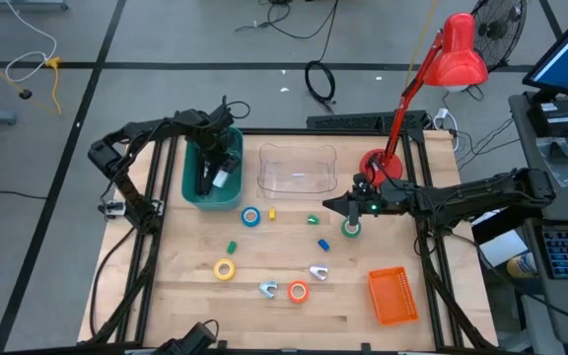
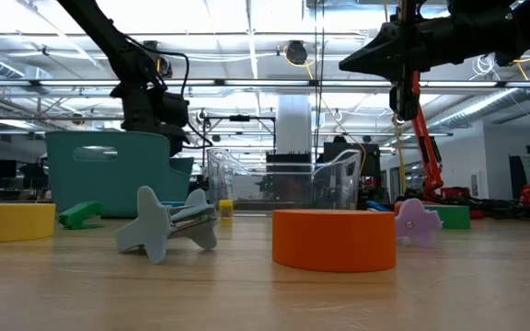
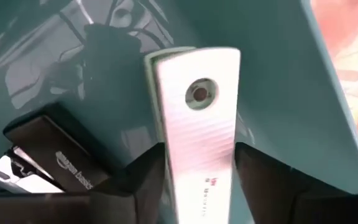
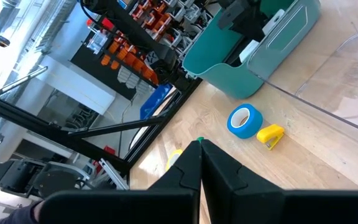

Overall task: Pick and place Stapler, Stapler remover, tape
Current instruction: Put the light green stapler into the green bin

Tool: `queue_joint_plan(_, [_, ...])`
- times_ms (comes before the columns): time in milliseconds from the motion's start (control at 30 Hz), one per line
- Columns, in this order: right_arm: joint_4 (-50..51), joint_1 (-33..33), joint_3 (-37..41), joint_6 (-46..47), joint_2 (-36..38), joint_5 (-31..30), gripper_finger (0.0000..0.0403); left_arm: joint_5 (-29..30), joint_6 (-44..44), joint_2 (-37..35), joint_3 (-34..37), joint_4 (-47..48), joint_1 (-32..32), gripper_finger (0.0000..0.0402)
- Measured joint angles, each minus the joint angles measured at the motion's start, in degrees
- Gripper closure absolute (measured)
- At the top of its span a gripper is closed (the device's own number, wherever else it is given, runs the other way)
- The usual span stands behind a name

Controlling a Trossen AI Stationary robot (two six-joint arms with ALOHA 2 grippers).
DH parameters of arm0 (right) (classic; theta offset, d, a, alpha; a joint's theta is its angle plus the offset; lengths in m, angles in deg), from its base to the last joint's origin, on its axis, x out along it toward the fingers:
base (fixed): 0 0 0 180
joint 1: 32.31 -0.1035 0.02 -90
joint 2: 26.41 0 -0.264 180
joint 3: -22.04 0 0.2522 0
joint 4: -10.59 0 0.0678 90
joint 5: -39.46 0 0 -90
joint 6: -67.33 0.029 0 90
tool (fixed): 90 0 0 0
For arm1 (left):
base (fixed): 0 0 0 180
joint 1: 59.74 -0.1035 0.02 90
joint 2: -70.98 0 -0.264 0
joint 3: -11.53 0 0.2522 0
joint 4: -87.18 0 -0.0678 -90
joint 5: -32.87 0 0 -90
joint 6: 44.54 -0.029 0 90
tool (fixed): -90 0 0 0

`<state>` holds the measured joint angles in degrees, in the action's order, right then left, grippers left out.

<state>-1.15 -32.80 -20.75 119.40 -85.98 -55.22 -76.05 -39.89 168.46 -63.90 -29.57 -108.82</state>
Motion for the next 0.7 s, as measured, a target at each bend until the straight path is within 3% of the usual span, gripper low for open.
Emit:
queue_joint_plan(200, [0.0,0.0,0.0,-0.1,0.0,0.0,0.0403,1.3,0.1,0.0,0.0,-0.2,0.9,0.0249])
queue_joint_plan(467, [0.0,0.0,0.0,0.0,0.0,0.0,0.0403,4.2,1.4,0.0,-0.1,-0.2,2.1,0.0235])
queue_joint_plan(700, [0.0,0.0,0.0,0.0,0.0,0.0,0.0403,4.6,1.9,0.0,-0.1,-0.2,3.4,0.0261])
